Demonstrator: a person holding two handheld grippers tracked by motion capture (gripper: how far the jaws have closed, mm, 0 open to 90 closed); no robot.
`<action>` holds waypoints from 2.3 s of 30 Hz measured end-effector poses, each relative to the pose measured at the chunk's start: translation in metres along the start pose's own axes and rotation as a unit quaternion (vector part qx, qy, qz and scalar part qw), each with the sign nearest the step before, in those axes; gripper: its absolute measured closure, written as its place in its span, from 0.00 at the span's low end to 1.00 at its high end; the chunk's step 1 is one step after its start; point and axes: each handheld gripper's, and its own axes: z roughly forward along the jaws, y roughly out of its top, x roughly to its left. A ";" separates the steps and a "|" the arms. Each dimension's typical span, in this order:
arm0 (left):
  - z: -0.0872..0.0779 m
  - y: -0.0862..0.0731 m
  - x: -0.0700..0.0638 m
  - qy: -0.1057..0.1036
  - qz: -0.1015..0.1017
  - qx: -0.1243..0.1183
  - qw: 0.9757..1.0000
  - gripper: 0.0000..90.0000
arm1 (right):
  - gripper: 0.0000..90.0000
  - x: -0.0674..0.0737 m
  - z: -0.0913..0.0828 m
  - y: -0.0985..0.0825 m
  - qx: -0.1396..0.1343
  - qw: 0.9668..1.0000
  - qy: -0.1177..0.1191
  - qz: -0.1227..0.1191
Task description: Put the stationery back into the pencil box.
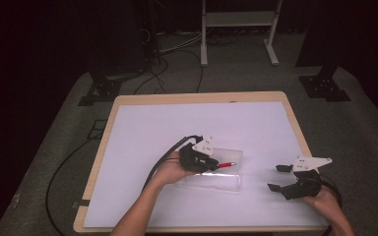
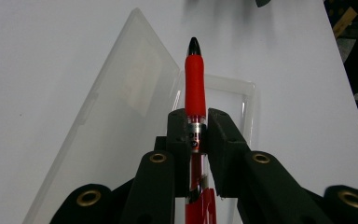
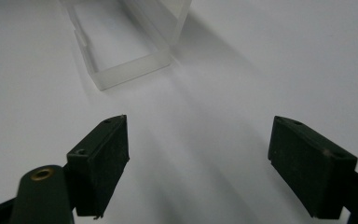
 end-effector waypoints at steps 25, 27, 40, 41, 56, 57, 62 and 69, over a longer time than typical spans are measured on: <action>0.029 -0.010 0.001 -0.013 -0.012 0.018 1.000 0.88 | 0.22 0.000 -0.001 -0.001 0.001 1.000 0.002 -0.001; 0.031 -0.011 0.001 -0.014 -0.012 0.021 1.000 0.88 | 0.22 0.000 -0.001 -0.001 0.001 1.000 0.003 0.000; 0.038 -0.013 0.000 -0.019 -0.010 0.034 0.999 0.88 | 0.22 0.000 -0.001 -0.001 0.002 1.000 0.003 -0.001; 0.039 -0.014 0.000 -0.019 -0.012 0.034 0.999 0.88 | 0.22 0.000 -0.001 -0.001 0.002 1.000 0.003 -0.001; 0.047 -0.019 0.000 -0.026 -0.013 0.052 0.998 0.88 | 0.22 0.000 0.000 -0.001 0.002 1.000 0.004 -0.003; 0.047 -0.019 0.000 -0.026 -0.013 0.052 0.998 0.88 | 0.22 0.000 0.000 -0.001 0.002 1.000 0.004 -0.003; 0.049 -0.020 0.000 -0.027 -0.015 0.052 0.998 0.88 | 0.22 0.000 0.000 -0.001 0.001 1.000 0.003 -0.004; 0.050 -0.021 0.000 -0.028 -0.017 0.055 0.998 0.88 | 0.22 0.000 0.000 -0.001 0.003 1.000 0.004 -0.004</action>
